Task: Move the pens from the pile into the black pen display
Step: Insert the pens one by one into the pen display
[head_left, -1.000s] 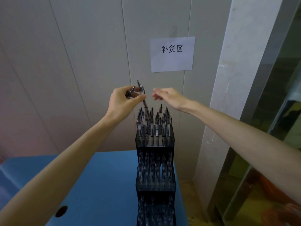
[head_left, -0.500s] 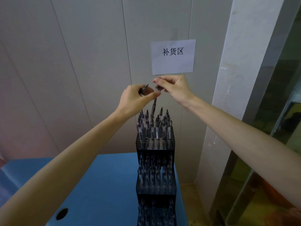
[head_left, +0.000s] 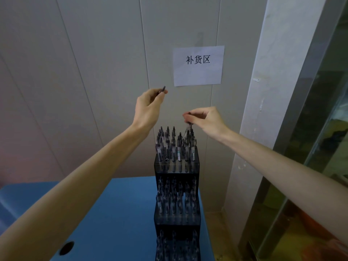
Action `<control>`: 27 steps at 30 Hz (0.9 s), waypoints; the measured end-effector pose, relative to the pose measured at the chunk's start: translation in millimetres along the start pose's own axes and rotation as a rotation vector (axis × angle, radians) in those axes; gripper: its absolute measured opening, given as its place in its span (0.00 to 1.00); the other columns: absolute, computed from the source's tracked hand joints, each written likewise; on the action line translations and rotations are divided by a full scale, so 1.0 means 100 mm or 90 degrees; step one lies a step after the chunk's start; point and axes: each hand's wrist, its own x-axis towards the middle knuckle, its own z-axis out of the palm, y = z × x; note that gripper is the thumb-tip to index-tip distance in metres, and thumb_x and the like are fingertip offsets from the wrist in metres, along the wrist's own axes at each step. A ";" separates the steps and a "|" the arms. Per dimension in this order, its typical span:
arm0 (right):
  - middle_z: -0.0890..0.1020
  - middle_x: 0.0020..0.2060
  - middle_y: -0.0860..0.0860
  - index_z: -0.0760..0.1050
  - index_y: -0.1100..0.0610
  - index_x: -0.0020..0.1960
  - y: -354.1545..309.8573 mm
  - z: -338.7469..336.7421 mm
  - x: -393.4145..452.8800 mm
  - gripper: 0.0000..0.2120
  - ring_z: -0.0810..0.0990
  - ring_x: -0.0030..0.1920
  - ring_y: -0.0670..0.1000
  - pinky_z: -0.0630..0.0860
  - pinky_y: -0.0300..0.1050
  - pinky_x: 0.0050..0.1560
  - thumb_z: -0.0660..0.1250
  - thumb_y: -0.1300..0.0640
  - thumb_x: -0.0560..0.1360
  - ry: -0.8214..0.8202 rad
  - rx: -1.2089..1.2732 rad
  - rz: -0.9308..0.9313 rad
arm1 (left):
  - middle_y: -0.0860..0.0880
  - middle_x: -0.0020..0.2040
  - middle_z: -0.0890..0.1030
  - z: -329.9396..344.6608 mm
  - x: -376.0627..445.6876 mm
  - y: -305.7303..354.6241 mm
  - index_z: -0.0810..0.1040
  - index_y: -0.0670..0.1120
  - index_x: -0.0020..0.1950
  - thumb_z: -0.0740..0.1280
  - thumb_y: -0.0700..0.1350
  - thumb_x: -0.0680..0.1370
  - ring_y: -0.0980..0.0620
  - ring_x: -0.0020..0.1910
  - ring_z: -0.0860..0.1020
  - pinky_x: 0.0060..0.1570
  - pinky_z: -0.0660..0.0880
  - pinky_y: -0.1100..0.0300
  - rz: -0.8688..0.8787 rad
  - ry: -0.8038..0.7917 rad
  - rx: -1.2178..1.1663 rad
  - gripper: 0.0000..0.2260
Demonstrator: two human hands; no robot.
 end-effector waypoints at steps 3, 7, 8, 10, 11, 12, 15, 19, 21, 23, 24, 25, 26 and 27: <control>0.88 0.43 0.52 0.86 0.53 0.48 0.03 -0.03 0.02 0.03 0.87 0.48 0.55 0.80 0.58 0.62 0.74 0.58 0.76 0.005 -0.004 0.001 | 0.50 0.50 0.84 0.01 0.01 0.04 0.82 0.47 0.62 0.66 0.45 0.83 0.60 0.45 0.78 0.49 0.76 0.68 0.037 0.011 0.003 0.10; 0.88 0.44 0.53 0.86 0.55 0.50 0.07 0.01 -0.03 0.04 0.87 0.49 0.56 0.80 0.56 0.61 0.74 0.59 0.76 -0.017 -0.012 -0.006 | 0.46 0.54 0.85 0.00 0.07 0.08 0.84 0.45 0.61 0.71 0.44 0.80 0.50 0.53 0.83 0.58 0.79 0.61 0.039 0.055 -0.028 0.10; 0.88 0.44 0.53 0.85 0.55 0.50 0.07 0.02 -0.05 0.04 0.87 0.48 0.55 0.80 0.56 0.61 0.74 0.60 0.76 -0.009 -0.009 -0.008 | 0.47 0.53 0.85 0.00 0.06 0.10 0.84 0.44 0.60 0.72 0.43 0.79 0.51 0.52 0.83 0.58 0.79 0.61 0.042 0.066 -0.039 0.10; 0.88 0.42 0.53 0.85 0.54 0.49 0.09 0.04 -0.06 0.03 0.86 0.46 0.56 0.80 0.59 0.59 0.74 0.60 0.76 0.033 0.005 -0.021 | 0.49 0.50 0.85 0.01 0.05 0.12 0.84 0.44 0.60 0.71 0.41 0.79 0.56 0.49 0.83 0.57 0.79 0.62 0.052 0.075 -0.062 0.10; 0.88 0.41 0.53 0.86 0.54 0.49 0.10 0.05 -0.05 0.03 0.86 0.46 0.57 0.80 0.61 0.58 0.74 0.59 0.76 0.058 0.006 -0.028 | 0.50 0.49 0.85 0.01 0.04 0.13 0.83 0.44 0.60 0.71 0.41 0.80 0.58 0.48 0.83 0.57 0.80 0.61 0.056 0.076 -0.066 0.09; 0.88 0.41 0.52 0.86 0.55 0.48 0.10 0.05 -0.04 0.03 0.86 0.46 0.58 0.80 0.61 0.58 0.74 0.58 0.76 0.072 0.004 -0.030 | 0.50 0.48 0.85 0.00 0.03 0.13 0.83 0.45 0.60 0.71 0.41 0.80 0.58 0.47 0.82 0.57 0.80 0.61 0.058 0.074 -0.063 0.09; 0.88 0.45 0.51 0.86 0.56 0.51 0.08 0.02 -0.05 0.06 0.87 0.48 0.51 0.81 0.51 0.59 0.74 0.56 0.76 -0.007 -0.039 -0.009 | 0.49 0.47 0.86 -0.01 0.00 0.10 0.84 0.44 0.59 0.71 0.43 0.80 0.58 0.46 0.83 0.58 0.81 0.57 0.060 0.040 -0.026 0.09; 0.87 0.47 0.46 0.86 0.55 0.54 0.05 0.05 -0.07 0.09 0.84 0.47 0.43 0.78 0.38 0.52 0.74 0.53 0.76 -0.139 -0.184 0.025 | 0.48 0.46 0.86 -0.03 -0.04 0.07 0.84 0.48 0.55 0.71 0.44 0.79 0.53 0.48 0.84 0.58 0.81 0.52 0.067 0.011 -0.010 0.06; 0.83 0.47 0.46 0.86 0.54 0.54 0.05 0.07 -0.07 0.09 0.81 0.48 0.44 0.74 0.38 0.50 0.73 0.51 0.77 -0.119 -0.227 0.009 | 0.47 0.46 0.86 -0.05 -0.03 0.09 0.84 0.48 0.55 0.71 0.44 0.79 0.52 0.47 0.84 0.57 0.81 0.52 0.076 0.009 -0.012 0.05; 0.81 0.49 0.47 0.85 0.52 0.53 0.04 0.07 -0.07 0.09 0.79 0.49 0.45 0.74 0.40 0.50 0.72 0.49 0.77 -0.095 -0.238 -0.004 | 0.48 0.46 0.86 -0.06 -0.03 0.11 0.84 0.47 0.57 0.71 0.44 0.79 0.52 0.47 0.84 0.56 0.82 0.55 0.093 0.003 0.005 0.07; 0.81 0.49 0.47 0.85 0.51 0.53 0.03 0.07 -0.07 0.09 0.78 0.48 0.45 0.75 0.41 0.51 0.72 0.47 0.77 -0.083 -0.232 -0.007 | 0.49 0.46 0.86 -0.07 -0.03 0.12 0.85 0.46 0.58 0.72 0.44 0.79 0.53 0.47 0.85 0.55 0.82 0.56 0.103 -0.001 0.021 0.08; 0.82 0.49 0.46 0.84 0.52 0.53 0.02 0.08 -0.06 0.10 0.79 0.47 0.45 0.76 0.42 0.52 0.71 0.47 0.77 -0.068 -0.218 -0.007 | 0.49 0.46 0.86 -0.07 -0.04 0.11 0.85 0.45 0.58 0.72 0.44 0.79 0.54 0.47 0.85 0.55 0.81 0.58 0.112 -0.006 0.038 0.09; 0.82 0.50 0.46 0.83 0.54 0.56 0.01 0.09 -0.03 0.13 0.79 0.48 0.45 0.77 0.44 0.53 0.71 0.47 0.78 -0.051 -0.207 0.000 | 0.50 0.46 0.86 -0.07 -0.05 0.11 0.85 0.44 0.59 0.72 0.44 0.79 0.55 0.47 0.85 0.54 0.81 0.60 0.118 -0.012 0.053 0.09; 0.82 0.52 0.48 0.81 0.57 0.59 0.01 0.10 0.00 0.16 0.80 0.50 0.47 0.77 0.45 0.56 0.70 0.47 0.78 -0.035 -0.205 0.011 | 0.51 0.47 0.86 -0.06 -0.06 0.09 0.85 0.44 0.59 0.72 0.44 0.79 0.56 0.46 0.85 0.53 0.81 0.61 0.122 -0.017 0.063 0.10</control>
